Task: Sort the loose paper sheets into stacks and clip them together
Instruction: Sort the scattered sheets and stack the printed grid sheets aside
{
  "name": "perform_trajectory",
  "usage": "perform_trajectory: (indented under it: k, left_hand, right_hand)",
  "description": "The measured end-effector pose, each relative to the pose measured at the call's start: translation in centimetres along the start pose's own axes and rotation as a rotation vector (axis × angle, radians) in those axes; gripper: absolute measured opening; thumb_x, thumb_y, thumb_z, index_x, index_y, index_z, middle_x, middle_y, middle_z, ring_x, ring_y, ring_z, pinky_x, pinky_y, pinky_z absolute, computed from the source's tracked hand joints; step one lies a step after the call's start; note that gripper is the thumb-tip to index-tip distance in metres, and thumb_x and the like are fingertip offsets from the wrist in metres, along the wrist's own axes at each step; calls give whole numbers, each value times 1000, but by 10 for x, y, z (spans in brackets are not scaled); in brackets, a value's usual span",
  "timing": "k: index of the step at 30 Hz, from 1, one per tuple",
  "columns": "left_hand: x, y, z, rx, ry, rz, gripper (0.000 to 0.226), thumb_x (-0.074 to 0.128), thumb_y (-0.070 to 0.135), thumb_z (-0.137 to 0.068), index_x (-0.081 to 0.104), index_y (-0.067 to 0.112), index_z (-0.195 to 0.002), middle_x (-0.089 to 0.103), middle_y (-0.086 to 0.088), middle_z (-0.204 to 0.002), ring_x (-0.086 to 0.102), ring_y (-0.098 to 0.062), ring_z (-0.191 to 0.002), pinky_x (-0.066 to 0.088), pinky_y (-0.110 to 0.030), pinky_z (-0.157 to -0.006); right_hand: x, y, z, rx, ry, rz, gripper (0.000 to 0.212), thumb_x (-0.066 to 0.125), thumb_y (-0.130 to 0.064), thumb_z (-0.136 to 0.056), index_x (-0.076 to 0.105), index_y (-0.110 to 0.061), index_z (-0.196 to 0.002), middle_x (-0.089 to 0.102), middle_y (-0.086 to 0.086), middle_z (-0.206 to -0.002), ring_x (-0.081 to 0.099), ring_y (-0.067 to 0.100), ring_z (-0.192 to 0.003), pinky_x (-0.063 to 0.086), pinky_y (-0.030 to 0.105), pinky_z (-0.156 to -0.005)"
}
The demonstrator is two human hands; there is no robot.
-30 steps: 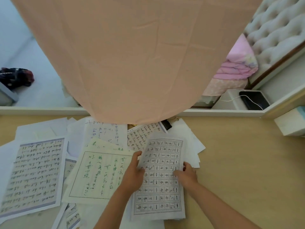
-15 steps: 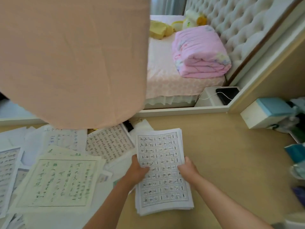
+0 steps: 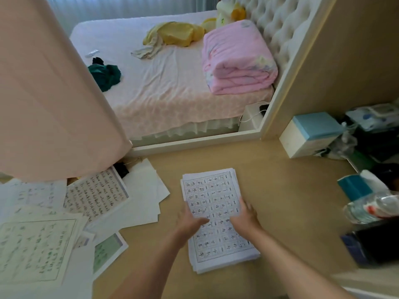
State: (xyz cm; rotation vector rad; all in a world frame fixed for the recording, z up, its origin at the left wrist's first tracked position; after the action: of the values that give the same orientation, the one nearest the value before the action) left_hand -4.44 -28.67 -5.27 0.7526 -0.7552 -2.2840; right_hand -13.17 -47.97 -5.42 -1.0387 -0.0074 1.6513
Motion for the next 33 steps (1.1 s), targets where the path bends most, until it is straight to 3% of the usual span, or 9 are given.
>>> perform_trajectory:
  k: [3, 6, 9, 11, 15, 18, 27, 31, 33]
  left_hand:
    - [11, -24, -38, 37, -37, -45, 91, 77, 48, -52, 34, 43, -132, 54, 9, -134, 52, -20, -125, 44, -51, -107]
    - [-8, 14, -5, 102, -2, -139, 72, 76, 37, -70, 37, 54, -128, 54, 13, -135, 55, -19, -124, 44, -45, -107]
    - [-38, 23, 7, 123, 81, -233, 63, 64, 26, -94, 35, 23, -150, 43, 11, -143, 44, -18, -136, 37, -28, -102]
    - [-68, 12, 10, 140, 176, -294, 55, 61, 29, -96, 42, 21, -147, 48, 3, -145, 50, -17, -130, 42, -29, -102]
    - [-134, -18, 23, 161, 294, -314, 34, 58, 24, -96, 59, 22, -130, 59, 1, -128, 58, -12, -107, 46, -25, -93]
    - [-187, -53, 29, 144, 343, -339, 32, 57, 23, -96, 60, 23, -127, 60, 1, -126, 56, -12, -106, 43, -25, -95]
    - [-369, -191, 41, -3, 481, -463, 48, 59, 26, -93, 49, 22, -140, 50, -5, -143, 42, -25, -133, 39, -40, -108]
    - [-461, -244, 60, -161, 696, -682, 76, 72, 39, -80, 40, 18, -146, 42, -8, -151, 41, -30, -136, 36, -48, -110]
    - [-495, -277, 65, -270, 693, -618, 94, 77, 47, -74, 30, 14, -148, 34, -12, -154, 33, -33, -140, 34, -51, -111]
  right_hand:
    - [-5, 2, -5, 19, 0, 34, 84, 51, -22, -88, 5, -22, -159, 13, 6, -163, 14, 31, -148, 21, 48, -120]
    - [-11, -18, -2, -41, 118, 130, 79, 54, -27, -85, 18, -21, -155, 15, 9, -161, 16, 31, -146, 22, 47, -117]
    - [0, -59, 6, -241, 185, 101, 67, 56, -20, -83, 37, -23, -147, 29, 5, -154, 25, 27, -142, 27, 43, -115]
    - [24, -91, 13, -341, 70, 47, 55, 54, -17, -86, 45, -25, -141, 39, 1, -148, 33, 22, -138, 32, 39, -113]
    - [91, -144, 27, -410, -186, 90, 43, 49, -20, -94, 51, -27, -137, 48, -2, -141, 44, 18, -130, 41, 35, -106]
    - [144, -177, 40, -415, -346, 124, 41, 49, -26, -97, 49, -28, -138, 52, -4, -138, 51, 15, -124, 43, 28, -100]
    - [287, -282, 75, -413, -380, 175, 38, 52, -18, -96, 53, -23, -134, 55, -2, -131, 53, 13, -112, 45, 24, -93]
    - [343, -332, 84, -476, -300, 236, 47, 60, -16, -90, 51, -23, -136, 47, 1, -139, 49, 18, -122, 44, 33, -103]
    - [366, -357, 87, -532, -258, 294, 54, 67, -18, -88, 48, -23, -138, 43, -1, -141, 47, 20, -126, 45, 39, -104]
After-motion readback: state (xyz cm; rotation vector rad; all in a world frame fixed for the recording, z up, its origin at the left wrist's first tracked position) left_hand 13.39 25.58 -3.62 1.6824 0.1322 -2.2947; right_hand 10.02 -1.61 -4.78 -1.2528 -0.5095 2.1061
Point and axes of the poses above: each hand's wrist, its own z-axis away from the middle knuckle, its own x-axis out of the palm, y = z × x, the point moved 7 cm from there along -z, towards the middle knuckle
